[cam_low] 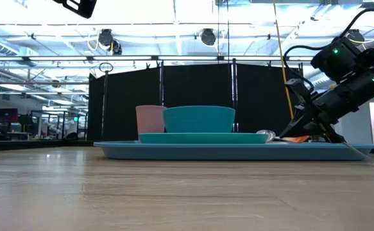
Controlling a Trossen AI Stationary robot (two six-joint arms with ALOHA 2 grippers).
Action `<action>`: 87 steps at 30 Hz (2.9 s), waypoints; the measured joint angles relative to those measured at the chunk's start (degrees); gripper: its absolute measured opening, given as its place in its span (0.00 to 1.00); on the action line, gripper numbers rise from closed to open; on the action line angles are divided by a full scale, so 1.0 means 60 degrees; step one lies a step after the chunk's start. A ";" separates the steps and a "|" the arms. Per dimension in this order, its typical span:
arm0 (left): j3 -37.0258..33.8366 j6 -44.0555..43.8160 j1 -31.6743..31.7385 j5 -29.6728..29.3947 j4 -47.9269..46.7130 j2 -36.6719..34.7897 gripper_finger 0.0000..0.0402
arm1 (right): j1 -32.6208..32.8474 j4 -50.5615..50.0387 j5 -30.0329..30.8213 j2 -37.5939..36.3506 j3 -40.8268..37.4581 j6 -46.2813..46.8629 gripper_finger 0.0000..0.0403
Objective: Set up tray
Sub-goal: Put the orange spoon on top of the yellow napkin to the right of the yellow knife, then put the orange fork on the blue serving tray to the right of the orange spoon
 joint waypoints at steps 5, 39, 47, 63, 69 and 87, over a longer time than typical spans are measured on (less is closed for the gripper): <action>0.0000 0.0000 -0.0001 -0.0001 0.0000 0.0000 0.16 | 0.0000 0.0033 -0.0004 0.0008 0.0000 -0.0060 0.00; 0.0000 -0.0002 -0.0002 0.0000 -0.0011 0.0001 0.16 | -0.0033 0.0823 -0.0287 0.0023 0.0000 0.0117 0.03; 0.0000 -0.0004 0.0000 0.0000 -0.0011 0.0000 0.16 | -0.0029 0.0581 -0.0271 0.0019 0.0000 0.0124 0.19; 0.0000 -0.0004 -0.0001 0.0000 -0.0087 0.0000 0.16 | -0.0010 0.2173 -0.1300 0.0026 0.0004 -0.0751 0.21; 0.0000 -0.0004 0.0000 0.0000 -0.0124 0.0000 0.16 | 0.0289 0.2260 -0.1497 -0.0079 0.0004 -0.1738 0.15; 0.0000 -0.0040 0.0000 0.0000 -0.0178 0.0000 0.16 | 0.1874 0.3307 -0.1764 -0.0456 0.0007 -0.4094 0.00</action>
